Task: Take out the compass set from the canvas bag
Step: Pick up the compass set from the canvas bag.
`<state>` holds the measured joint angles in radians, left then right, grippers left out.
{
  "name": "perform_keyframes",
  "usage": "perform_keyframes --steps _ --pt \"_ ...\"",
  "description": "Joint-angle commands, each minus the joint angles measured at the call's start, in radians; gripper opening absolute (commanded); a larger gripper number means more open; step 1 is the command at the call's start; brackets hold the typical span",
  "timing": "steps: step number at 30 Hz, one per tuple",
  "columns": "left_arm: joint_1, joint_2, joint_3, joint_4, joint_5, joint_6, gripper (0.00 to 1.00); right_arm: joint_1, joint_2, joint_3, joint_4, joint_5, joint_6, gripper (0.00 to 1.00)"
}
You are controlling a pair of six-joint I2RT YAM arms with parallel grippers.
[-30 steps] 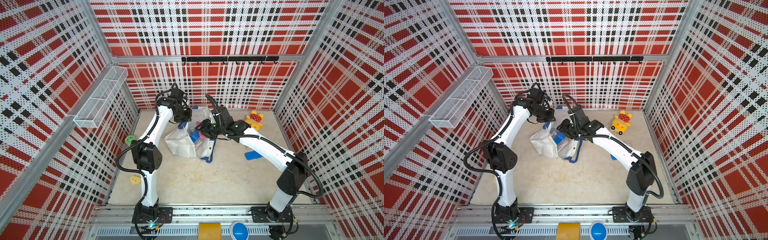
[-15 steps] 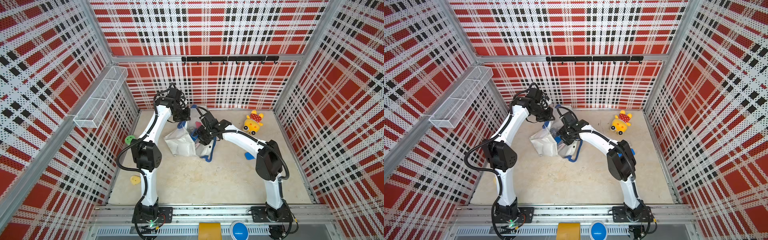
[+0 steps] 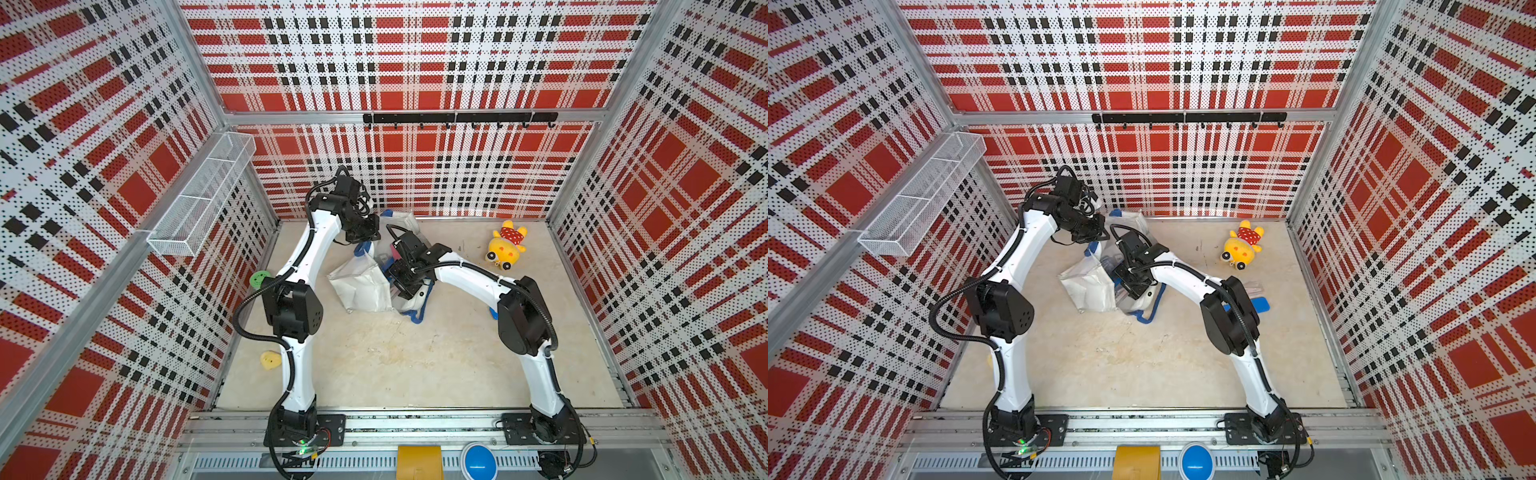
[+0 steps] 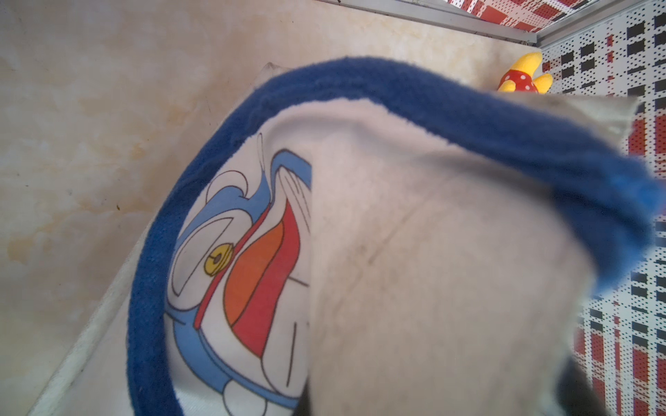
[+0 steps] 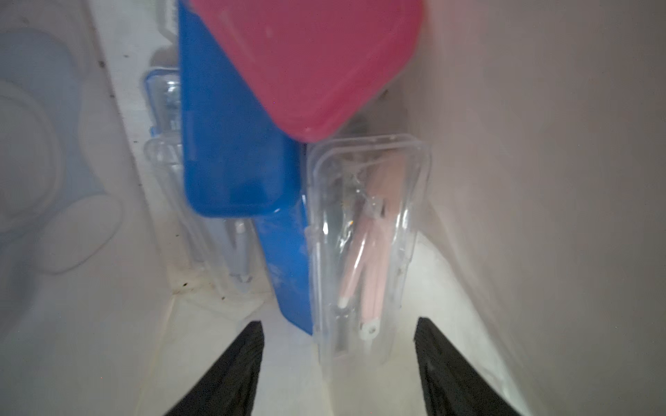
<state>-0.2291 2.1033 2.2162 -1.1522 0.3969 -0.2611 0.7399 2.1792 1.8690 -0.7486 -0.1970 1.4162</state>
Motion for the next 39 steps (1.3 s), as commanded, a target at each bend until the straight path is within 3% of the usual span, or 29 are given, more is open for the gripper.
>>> perform_keyframes --steps 1,10,24,39 --pt "0.01 0.019 0.03 0.063 0.006 -0.002 0.0 -0.001 0.038 0.003 -0.015 0.02 0.047 0.7" --pt "0.018 0.009 0.001 0.069 0.01 0.002 0.0 -0.002 0.12 0.029 0.084 0.008 0.048 0.65" --pt "0.063 0.003 -0.039 0.085 0.026 0.001 0.0 -0.01 0.016 0.029 0.187 0.05 -0.058 0.27" --pt "0.067 -0.008 -0.032 0.097 0.051 -0.004 0.0 -0.012 -0.133 0.079 0.104 0.158 -0.19 0.23"
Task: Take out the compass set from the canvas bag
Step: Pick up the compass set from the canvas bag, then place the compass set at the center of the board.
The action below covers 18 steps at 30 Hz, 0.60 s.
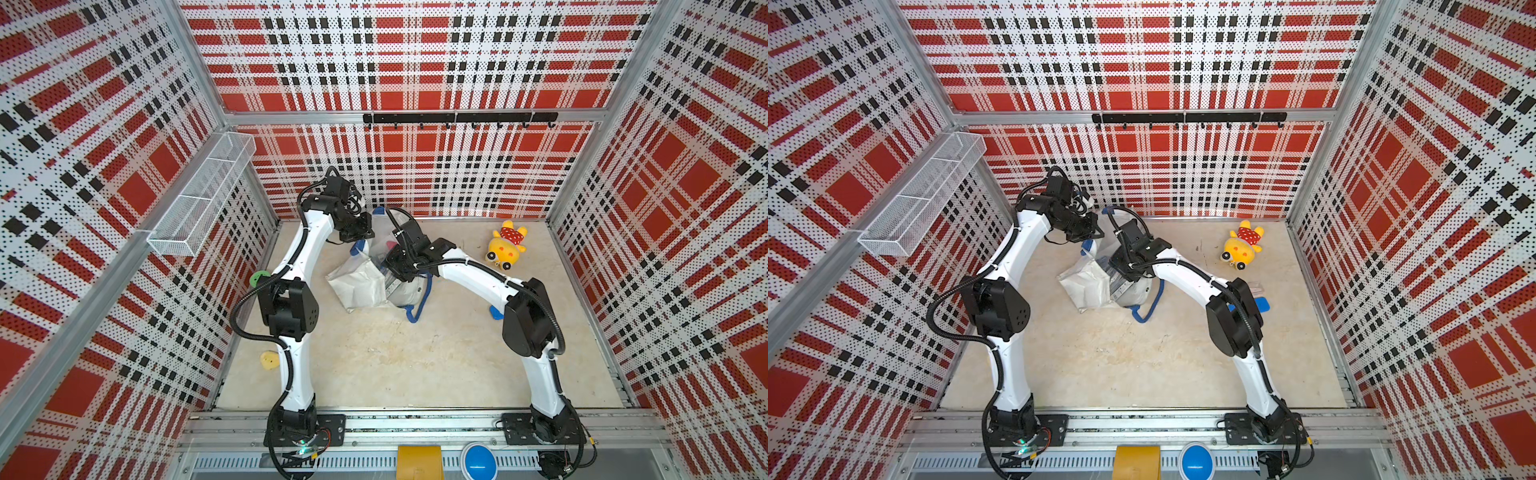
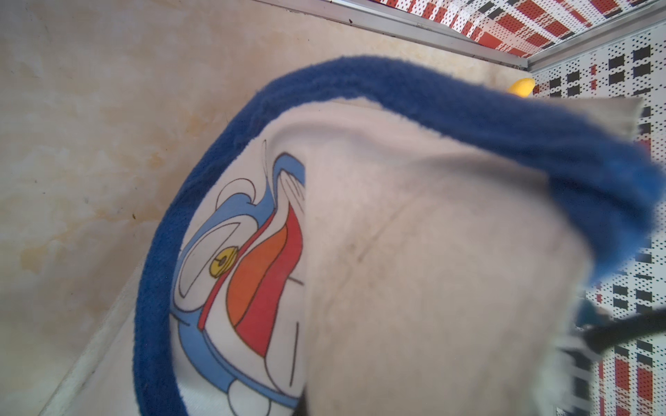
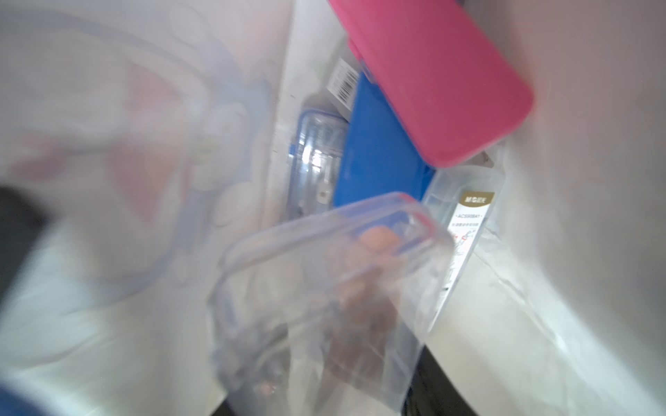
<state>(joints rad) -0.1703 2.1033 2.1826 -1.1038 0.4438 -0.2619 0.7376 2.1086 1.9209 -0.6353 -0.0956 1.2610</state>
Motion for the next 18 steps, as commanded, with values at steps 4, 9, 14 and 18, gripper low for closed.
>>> perform_keyframes --steps 4,9,14,18 --pt "0.007 -0.012 -0.003 0.049 0.006 -0.003 0.0 -0.031 -0.103 -0.011 -0.028 0.077 -0.058 0.22" --pt "0.006 -0.016 -0.01 0.05 0.001 0.0 0.0 -0.065 -0.198 -0.067 -0.045 0.116 -0.116 0.22" --pt "0.007 -0.012 -0.012 0.051 -0.008 0.003 0.0 -0.107 -0.327 -0.116 -0.084 0.139 -0.187 0.22" --pt "0.007 -0.006 -0.005 0.055 -0.014 0.0 0.0 -0.179 -0.494 -0.274 -0.097 0.129 -0.219 0.22"
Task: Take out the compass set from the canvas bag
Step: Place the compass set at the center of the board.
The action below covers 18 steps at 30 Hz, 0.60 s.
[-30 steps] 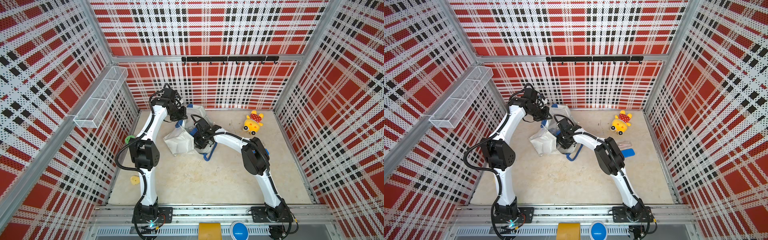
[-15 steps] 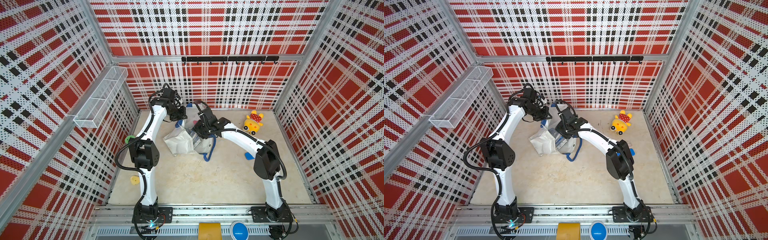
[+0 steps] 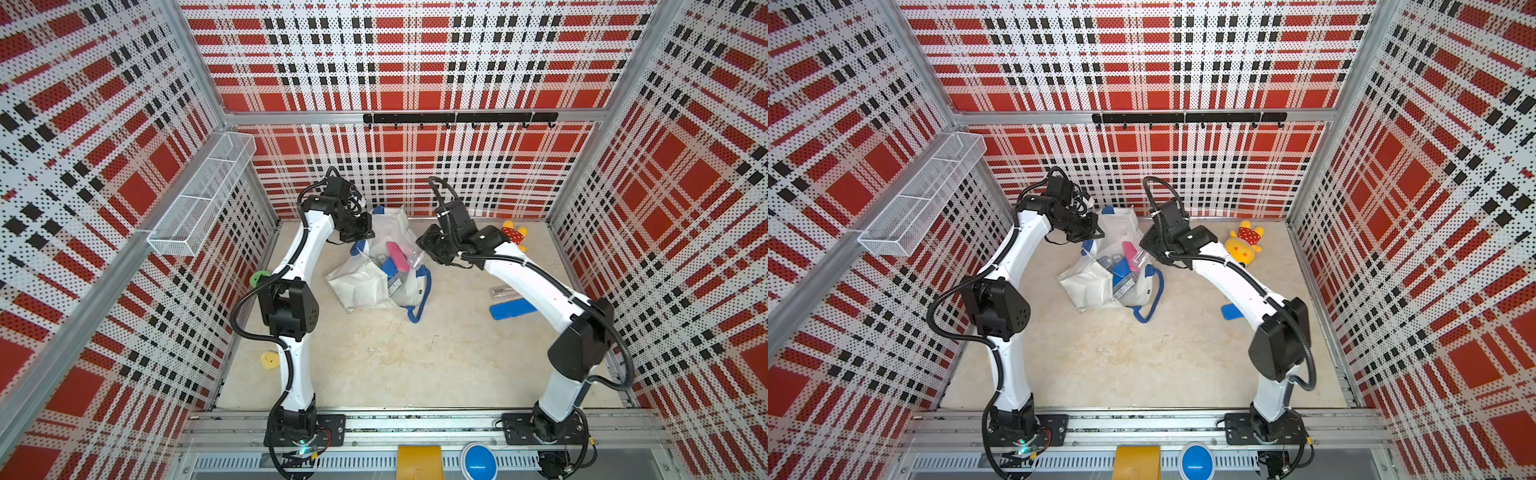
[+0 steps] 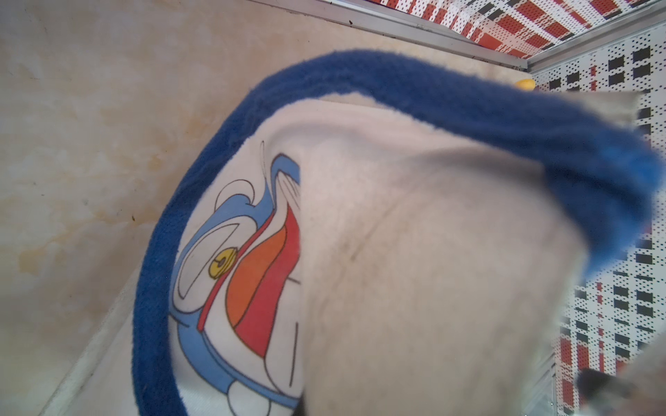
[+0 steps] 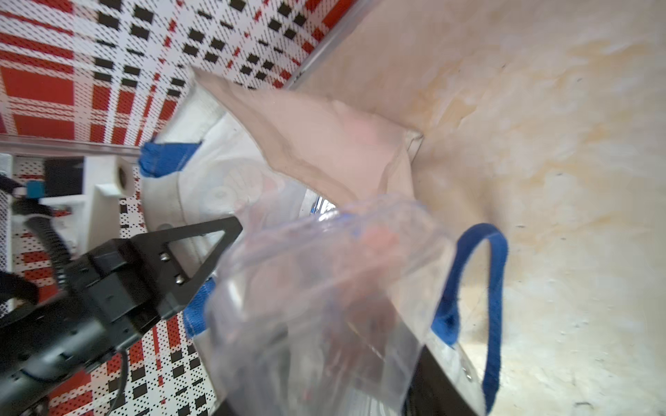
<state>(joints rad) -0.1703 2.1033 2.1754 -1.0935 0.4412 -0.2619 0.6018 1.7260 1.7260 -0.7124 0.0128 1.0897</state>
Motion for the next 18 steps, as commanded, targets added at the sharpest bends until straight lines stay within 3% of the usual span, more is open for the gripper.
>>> perform_keyframes --steps 1,10,18 --pt "0.007 -0.002 0.007 0.044 -0.014 -0.001 0.0 -0.071 -0.155 -0.13 -0.028 0.011 -0.051 0.23" --pt "0.032 0.048 0.061 0.044 -0.06 -0.015 0.0 -0.394 -0.513 -0.562 -0.157 -0.139 -0.157 0.24" --pt "0.058 0.099 0.121 0.045 -0.056 -0.018 0.0 -0.601 -0.557 -0.846 -0.128 -0.25 -0.216 0.24"
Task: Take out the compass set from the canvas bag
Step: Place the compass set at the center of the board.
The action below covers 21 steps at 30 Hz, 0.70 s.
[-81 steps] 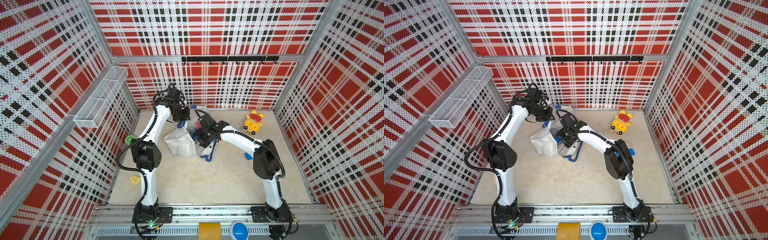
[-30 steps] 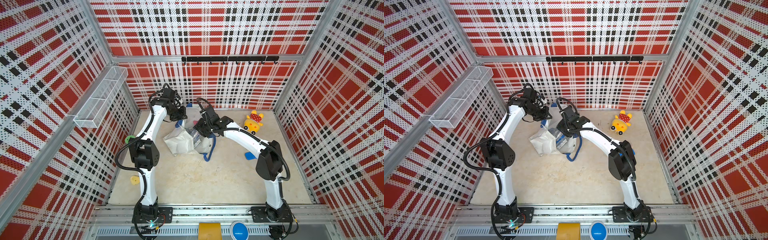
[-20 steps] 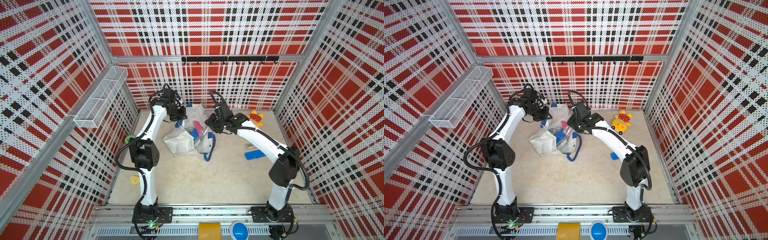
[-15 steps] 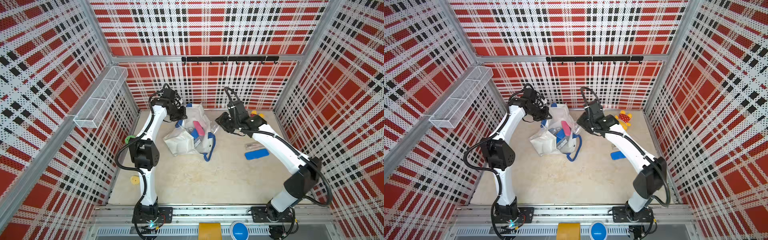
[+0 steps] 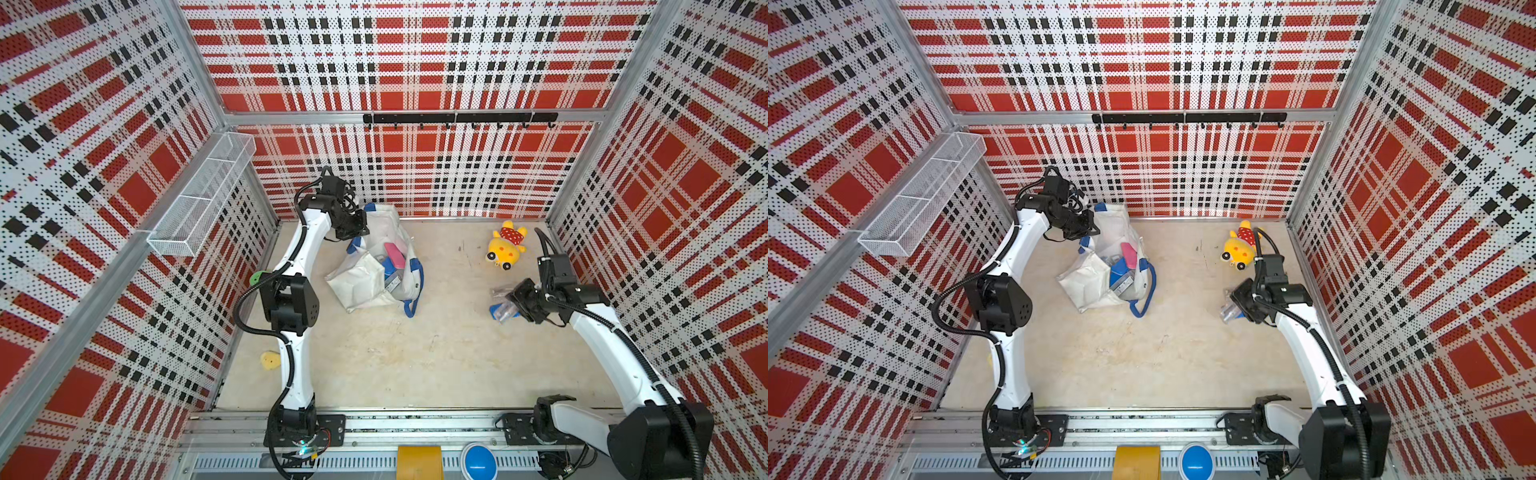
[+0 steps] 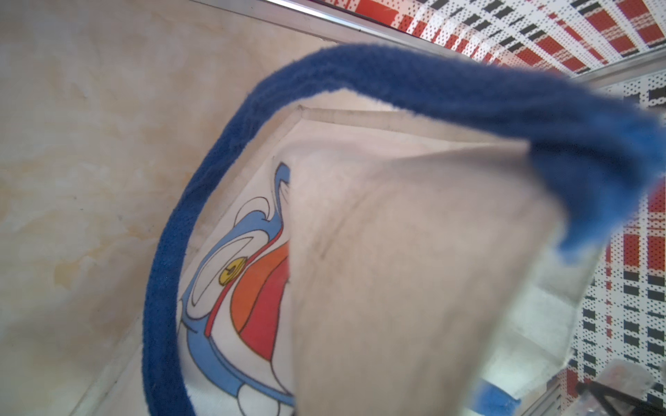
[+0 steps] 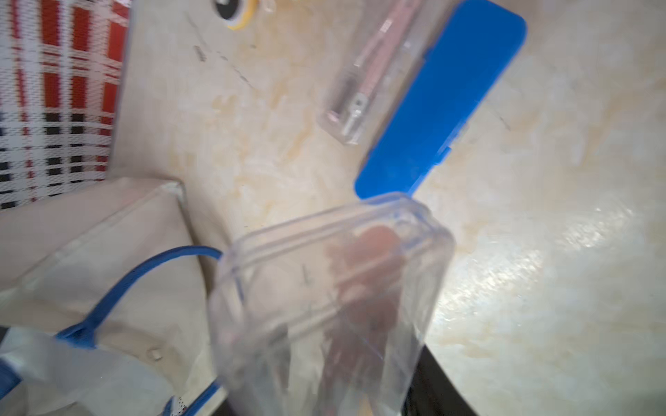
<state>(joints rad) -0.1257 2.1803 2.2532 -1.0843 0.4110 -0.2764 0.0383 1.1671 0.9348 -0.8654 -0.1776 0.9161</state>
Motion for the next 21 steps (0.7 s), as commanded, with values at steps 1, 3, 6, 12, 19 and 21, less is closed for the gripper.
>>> perform_keyframes --steps 1,3,6,12,19,21 --pt "0.015 0.025 0.047 0.035 -0.021 -0.004 0.0 -0.051 0.013 -0.078 0.042 -0.071 -0.048 0.24" --pt "0.015 0.024 0.048 0.04 -0.014 -0.004 0.0 -0.069 0.047 -0.113 0.067 -0.065 -0.059 0.24" --pt "0.013 0.019 0.037 0.043 -0.003 -0.004 0.0 -0.081 0.114 -0.142 0.109 -0.057 -0.076 0.25" --pt "0.002 0.0 0.009 0.045 0.014 0.003 0.0 -0.12 0.253 -0.16 0.18 -0.05 -0.08 0.26" --pt "-0.011 -0.014 -0.004 0.047 0.021 0.007 0.0 -0.203 0.323 -0.183 0.27 -0.088 -0.029 0.32" --pt "-0.014 -0.016 -0.006 0.046 0.023 0.008 0.0 -0.214 0.353 -0.175 0.287 -0.098 -0.012 0.33"
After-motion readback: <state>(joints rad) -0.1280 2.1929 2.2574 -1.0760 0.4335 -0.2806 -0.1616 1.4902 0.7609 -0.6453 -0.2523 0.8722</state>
